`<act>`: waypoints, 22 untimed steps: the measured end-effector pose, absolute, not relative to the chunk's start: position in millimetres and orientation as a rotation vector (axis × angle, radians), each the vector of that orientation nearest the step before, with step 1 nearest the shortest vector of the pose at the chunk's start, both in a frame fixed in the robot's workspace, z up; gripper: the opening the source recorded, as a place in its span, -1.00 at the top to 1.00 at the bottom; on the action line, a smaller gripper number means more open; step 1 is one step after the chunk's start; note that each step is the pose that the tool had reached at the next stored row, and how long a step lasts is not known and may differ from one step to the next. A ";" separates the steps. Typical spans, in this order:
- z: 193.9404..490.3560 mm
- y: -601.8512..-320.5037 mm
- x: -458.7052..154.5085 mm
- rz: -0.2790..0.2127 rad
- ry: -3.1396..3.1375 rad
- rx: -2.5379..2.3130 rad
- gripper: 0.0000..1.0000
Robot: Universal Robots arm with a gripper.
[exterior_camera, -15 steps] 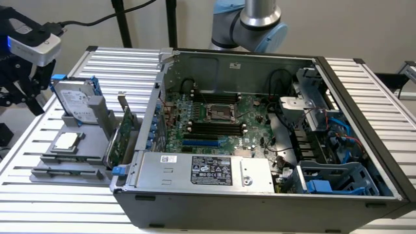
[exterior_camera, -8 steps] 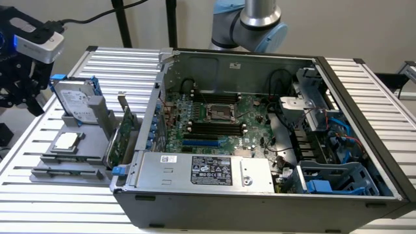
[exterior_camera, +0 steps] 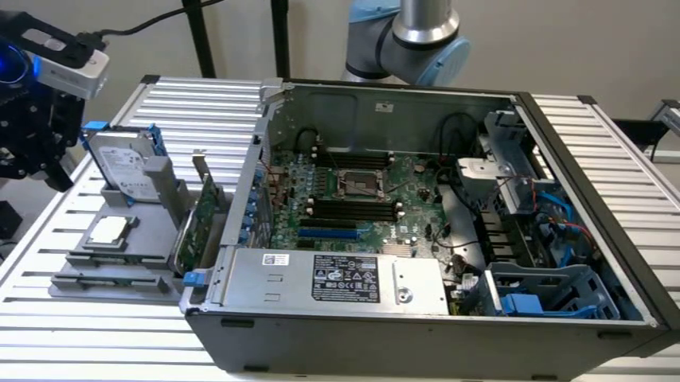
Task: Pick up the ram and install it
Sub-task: 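Pick up the ram and move it above insertion slot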
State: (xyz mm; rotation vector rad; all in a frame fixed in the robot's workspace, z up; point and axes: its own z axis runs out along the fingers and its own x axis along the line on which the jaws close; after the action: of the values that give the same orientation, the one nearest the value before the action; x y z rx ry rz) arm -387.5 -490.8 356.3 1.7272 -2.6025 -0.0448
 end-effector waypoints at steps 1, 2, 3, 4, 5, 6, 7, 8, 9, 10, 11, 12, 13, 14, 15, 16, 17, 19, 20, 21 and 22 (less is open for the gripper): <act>355.9 -490.8 -387.5 -0.045 -2.587 1.749 0.79; 355.4 -490.8 -387.5 -0.044 -2.571 1.773 0.79; 355.0 -490.8 -387.5 -0.044 -2.555 1.795 0.79; 354.6 -490.8 -387.5 -0.044 -2.539 1.817 0.79; 354.2 -490.8 -387.5 -0.044 -2.524 1.838 0.79; 353.8 -490.8 -387.5 -0.043 -2.507 1.861 0.79; 353.4 -490.8 -387.5 -0.043 -2.490 1.883 0.79; 353.0 -490.8 -387.5 -0.043 -2.473 1.905 0.79; 352.7 -490.8 -387.5 -0.042 -2.454 1.929 0.79; 352.5 -490.8 -387.5 -0.042 -2.436 1.951 0.79; 352.2 -490.8 -387.5 -0.042 -2.418 1.973 0.79; 352.0 -490.8 -387.5 -0.042 -2.400 1.994 0.79; 351.8 -490.8 -387.5 -0.041 -2.382 2.015 0.79; 351.6 -490.8 -387.6 -0.041 -2.364 2.036 0.79; 351.6 -490.8 -387.6 -0.041 -2.349 2.053 0.79; 351.5 -490.8 -387.6 -0.041 -2.338 2.065 0.79; 351.5 -490.9 -387.7 -0.041 -2.334 2.071 0.79; 351.4 -491.0 -387.7 -0.041 -2.333 2.073 0.79; 351.4 -491.1 -387.7 -0.043 -2.333 2.073 0.79; 351.4 -491.2 -387.6 -0.044 -2.333 2.074 0.79; 351.4 -491.2 -387.6 -0.044 -2.334 2.074 0.79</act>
State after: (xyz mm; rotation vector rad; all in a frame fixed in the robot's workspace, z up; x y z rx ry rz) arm -387.6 -491.2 351.4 2.0740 -2.3335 -0.0442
